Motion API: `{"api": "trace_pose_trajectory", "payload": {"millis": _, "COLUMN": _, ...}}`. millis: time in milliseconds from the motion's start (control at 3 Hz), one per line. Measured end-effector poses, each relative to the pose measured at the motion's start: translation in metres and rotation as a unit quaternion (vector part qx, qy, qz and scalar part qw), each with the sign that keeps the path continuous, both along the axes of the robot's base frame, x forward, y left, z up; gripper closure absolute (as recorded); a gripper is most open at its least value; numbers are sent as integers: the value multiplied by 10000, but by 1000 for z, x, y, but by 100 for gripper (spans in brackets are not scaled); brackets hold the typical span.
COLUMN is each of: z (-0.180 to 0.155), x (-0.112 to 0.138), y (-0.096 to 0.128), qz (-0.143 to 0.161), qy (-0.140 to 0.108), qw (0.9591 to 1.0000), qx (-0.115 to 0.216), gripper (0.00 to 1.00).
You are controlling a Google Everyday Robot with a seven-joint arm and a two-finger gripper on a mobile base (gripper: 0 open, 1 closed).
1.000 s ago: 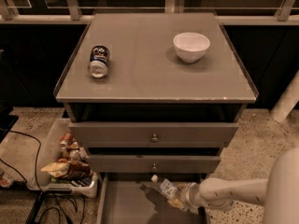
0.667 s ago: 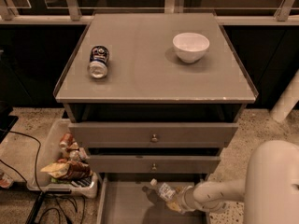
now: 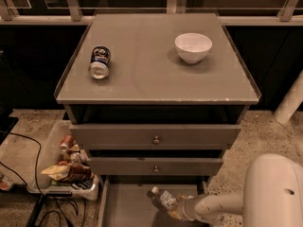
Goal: Place blue plastic bottle into bottom drawer
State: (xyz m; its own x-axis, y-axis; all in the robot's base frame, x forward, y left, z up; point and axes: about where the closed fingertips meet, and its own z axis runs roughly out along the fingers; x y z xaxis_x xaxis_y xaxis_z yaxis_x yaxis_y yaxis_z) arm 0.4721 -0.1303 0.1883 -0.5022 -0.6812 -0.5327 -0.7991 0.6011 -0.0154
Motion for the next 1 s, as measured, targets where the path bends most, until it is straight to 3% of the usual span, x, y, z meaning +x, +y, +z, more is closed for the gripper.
{"api": "trace_pose_trajectory", "payload": {"millis": 333, "z": -18, "x": 2, "y": -1, "qz": -84, "qy": -185, "qw": 9996, "qx": 193, "gripper": 100}}
{"api": "trace_pose_trajectory", "payload": {"millis": 1000, "z": -38, "x": 22, "y": -15, "qz": -577, "qy": -499, "qw": 9952, "qx": 609, "gripper": 100}}
